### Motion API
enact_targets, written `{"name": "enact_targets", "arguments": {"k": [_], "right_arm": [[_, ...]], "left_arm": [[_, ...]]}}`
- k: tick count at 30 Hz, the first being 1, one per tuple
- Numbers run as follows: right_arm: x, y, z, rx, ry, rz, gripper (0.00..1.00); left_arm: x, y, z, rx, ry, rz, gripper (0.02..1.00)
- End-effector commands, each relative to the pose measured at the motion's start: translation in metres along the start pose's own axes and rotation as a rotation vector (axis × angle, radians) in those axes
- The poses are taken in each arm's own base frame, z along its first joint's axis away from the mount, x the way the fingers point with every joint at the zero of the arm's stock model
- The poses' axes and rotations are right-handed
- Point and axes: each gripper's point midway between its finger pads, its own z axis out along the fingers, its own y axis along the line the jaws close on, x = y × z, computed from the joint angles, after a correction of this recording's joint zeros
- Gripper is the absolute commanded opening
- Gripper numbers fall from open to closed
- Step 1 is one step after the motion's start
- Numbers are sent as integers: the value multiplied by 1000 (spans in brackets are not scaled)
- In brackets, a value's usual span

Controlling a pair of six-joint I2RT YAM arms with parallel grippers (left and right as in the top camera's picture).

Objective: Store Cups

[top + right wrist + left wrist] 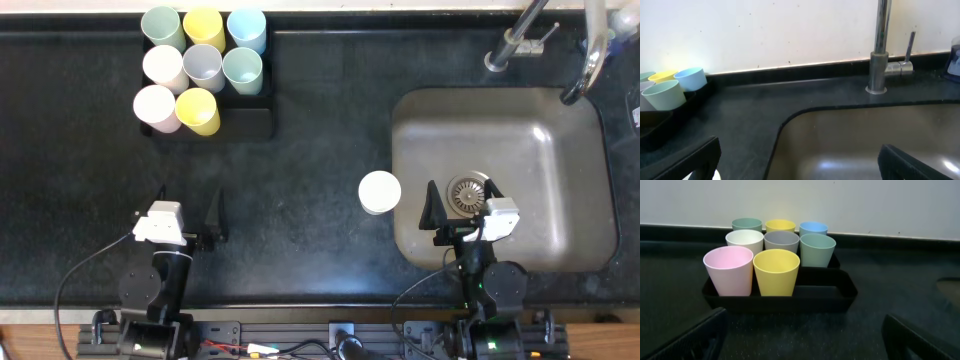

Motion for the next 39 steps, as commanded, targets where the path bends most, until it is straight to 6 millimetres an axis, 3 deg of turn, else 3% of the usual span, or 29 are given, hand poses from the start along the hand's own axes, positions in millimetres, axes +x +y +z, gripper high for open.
{"name": "enact_targets", "arguments": {"k": [1, 29, 32, 34, 37, 39], "right_arm": [[3, -2, 0, 4, 0, 4, 998], [2, -2, 0, 3, -3, 4, 998], [-47, 8, -10, -14, -93, 3, 998], [-106, 18, -31, -13, -86, 3, 998], [-137, 25, -44, 3, 42, 14, 996], [-160, 35, -37, -17, 126, 38, 998]], "left_arm": [[-1, 1, 0, 0, -8, 18, 998], [-1, 1, 0, 0, -8, 18, 998], [-1, 1, 0, 0, -8, 18, 996], [-1, 1, 0, 0, -8, 18, 998], [-1, 1, 0, 0, -8, 18, 998], [-1, 1, 0, 0, -8, 18, 998]]}}
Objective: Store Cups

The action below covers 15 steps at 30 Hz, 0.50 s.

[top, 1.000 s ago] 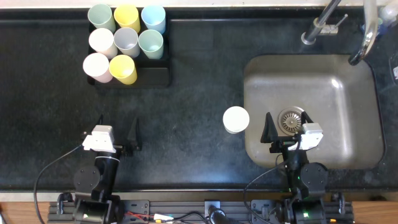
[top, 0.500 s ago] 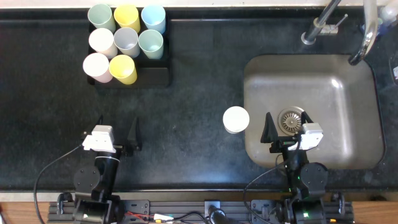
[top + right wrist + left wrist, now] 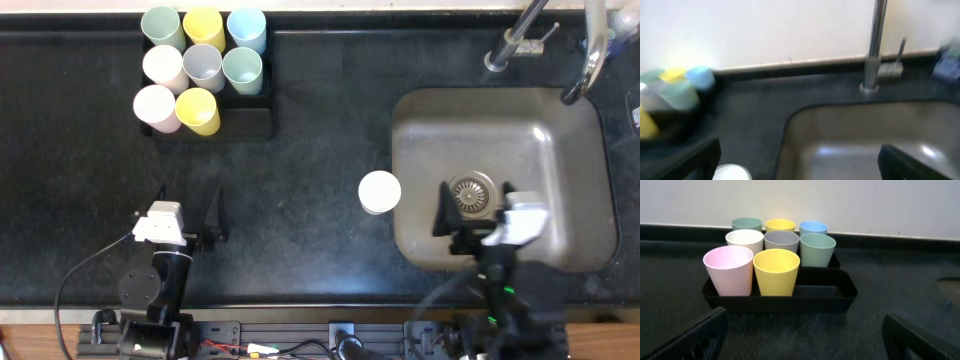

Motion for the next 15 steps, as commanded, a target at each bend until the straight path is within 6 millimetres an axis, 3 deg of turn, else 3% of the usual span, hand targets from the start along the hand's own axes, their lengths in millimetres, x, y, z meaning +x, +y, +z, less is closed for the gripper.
{"name": "enact_targets", "arguments": {"k": [1, 4, 9, 13, 15], "right_arm": [[-92, 24, -13, -34, 60, 32, 998], [-82, 31, 12, -12, 318, 11, 996], [-16, 37, 21, -6, 856, -243, 996], [32, 41, 27, -65, 1121, -416, 998], [45, 47, 37, -113, 1171, -442, 998]], "left_arm": [[-1, 1, 0, -1, -6, 18, 998], [-1, 1, 0, -1, -6, 18, 996], [-1, 1, 0, -1, -6, 18, 998], [-1, 1, 0, -1, -6, 18, 998], [-1, 1, 0, -1, -6, 18, 998]]}}
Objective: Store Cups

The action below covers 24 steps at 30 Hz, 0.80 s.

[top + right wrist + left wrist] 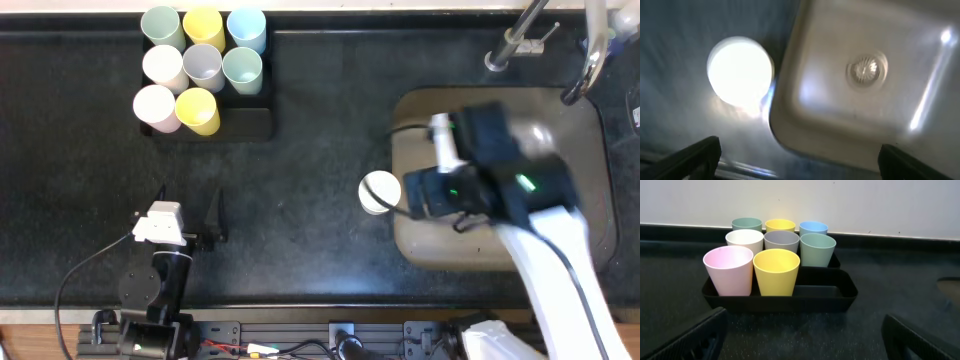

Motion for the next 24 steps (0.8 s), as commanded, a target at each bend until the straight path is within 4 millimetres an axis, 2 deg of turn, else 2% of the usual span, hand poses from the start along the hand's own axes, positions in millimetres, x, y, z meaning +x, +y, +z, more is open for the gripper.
{"name": "enact_targets", "arguments": {"k": [1, 7, 12, 24], "right_arm": [[-13, 11, 21, -26, 69, -199, 998], [-23, 15, 58, -68, 153, -363, 998], [-27, 15, 81, -77, 201, -392, 998], [-34, 25, 117, -134, 249, -385, 996]], "left_arm": [[-1, 1, 0, -1, -7, 17, 998], [-1, 1, 0, -1, -7, 17, 998], [-1, 1, 0, -1, -7, 17, 998], [-1, 1, 0, -1, -7, 17, 998]]}}
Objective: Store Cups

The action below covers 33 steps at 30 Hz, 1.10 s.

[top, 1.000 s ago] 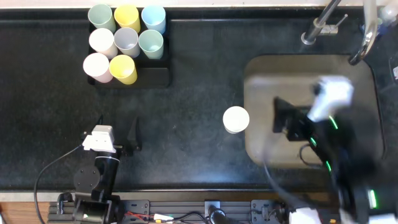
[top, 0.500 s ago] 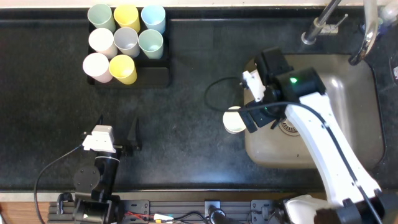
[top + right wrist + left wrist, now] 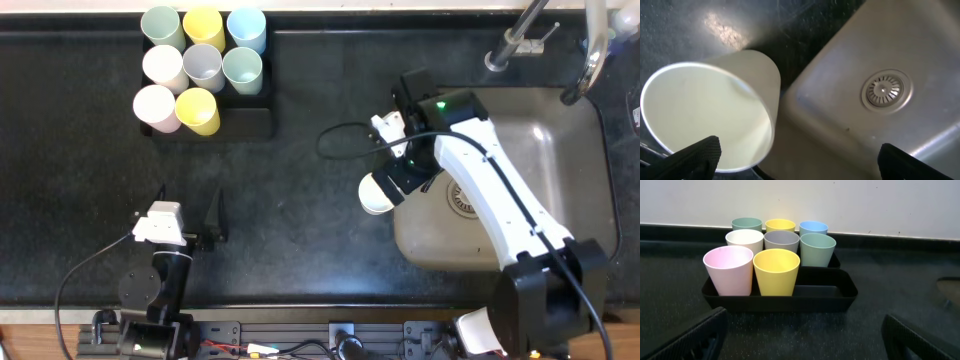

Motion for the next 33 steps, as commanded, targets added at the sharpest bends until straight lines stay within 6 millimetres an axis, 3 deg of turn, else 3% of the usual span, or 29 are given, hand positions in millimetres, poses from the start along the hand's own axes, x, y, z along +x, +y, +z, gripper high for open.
{"name": "enact_targets", "arguments": {"k": [1, 6, 9, 10, 12, 16, 22, 24, 27, 30, 33], "right_arm": [[-10, 1, 6, -31, -3, -14, 996], [-14, 0, 11, -31, -4, -13, 998], [-15, 1, 11, -39, -8, -13, 901], [-15, 3, 11, -51, -10, -13, 796], [-16, 10, 11, -87, -16, -10, 42], [-18, 23, 10, -151, -27, -2, 42], [-22, 24, 5, -138, -45, 14, 45], [-30, 24, -13, -124, -90, 32, 45], [-50, 13, -59, -37, -215, 74, 42], [-79, 1, -136, 115, -424, 120, 42], [-107, 27, -215, 159, -640, 52, 42]], "left_arm": [[-1, 1, 0, -1, -7, 17, 998], [-1, 1, 0, -1, -7, 17, 998], [-1, 1, 0, -1, -7, 17, 998], [-1, 1, 0, -1, -7, 17, 998], [-1, 1, 0, -1, -7, 17, 998], [-1, 1, 0, -1, -7, 17, 998], [-1, 1, 0, -1, -7, 17, 998], [-1, 1, 0, -1, -7, 18, 998], [-1, 1, 0, -1, -7, 17, 998], [-1, 1, 0, -1, -7, 17, 998], [-1, 1, 0, -1, -7, 17, 998]]}}
